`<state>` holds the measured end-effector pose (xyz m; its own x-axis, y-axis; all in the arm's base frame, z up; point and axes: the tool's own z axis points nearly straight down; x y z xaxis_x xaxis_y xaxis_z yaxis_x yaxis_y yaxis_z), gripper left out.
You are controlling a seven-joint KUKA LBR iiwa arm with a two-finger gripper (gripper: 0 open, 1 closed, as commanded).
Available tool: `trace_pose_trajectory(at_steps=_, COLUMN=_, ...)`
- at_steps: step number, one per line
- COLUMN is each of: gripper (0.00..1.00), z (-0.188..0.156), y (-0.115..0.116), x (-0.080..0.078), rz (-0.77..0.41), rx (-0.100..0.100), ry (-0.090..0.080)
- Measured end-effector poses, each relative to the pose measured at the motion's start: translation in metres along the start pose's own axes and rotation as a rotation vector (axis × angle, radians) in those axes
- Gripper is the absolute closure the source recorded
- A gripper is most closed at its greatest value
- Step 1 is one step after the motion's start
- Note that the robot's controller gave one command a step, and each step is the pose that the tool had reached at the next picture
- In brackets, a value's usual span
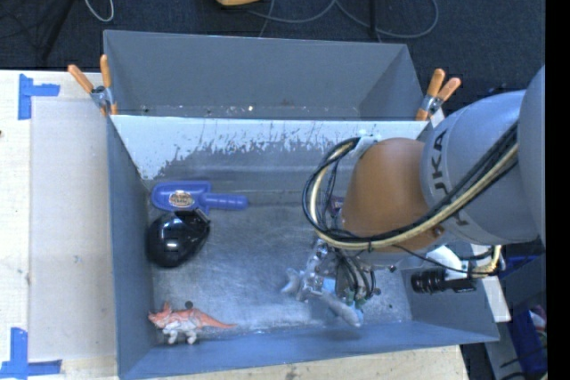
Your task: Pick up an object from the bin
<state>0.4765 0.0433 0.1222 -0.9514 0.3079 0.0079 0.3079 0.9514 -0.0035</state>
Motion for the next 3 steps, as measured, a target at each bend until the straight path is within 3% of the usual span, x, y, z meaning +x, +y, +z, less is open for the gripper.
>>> trace_pose_trajectory(at_steps=1, gripper=1.00, z=-0.047, y=0.002, x=-0.001, rz=-0.006, rx=-0.004, ry=-0.009)
trace_pose_trajectory(at_steps=2, gripper=1.00, z=-0.067, y=-0.037, x=-0.011, rz=-0.015, rx=-0.004, ry=-0.006)
trace_pose_trajectory(at_steps=3, gripper=1.00, z=-0.125, y=-0.049, x=-0.012, rz=0.037, rx=0.000, ry=-0.002)
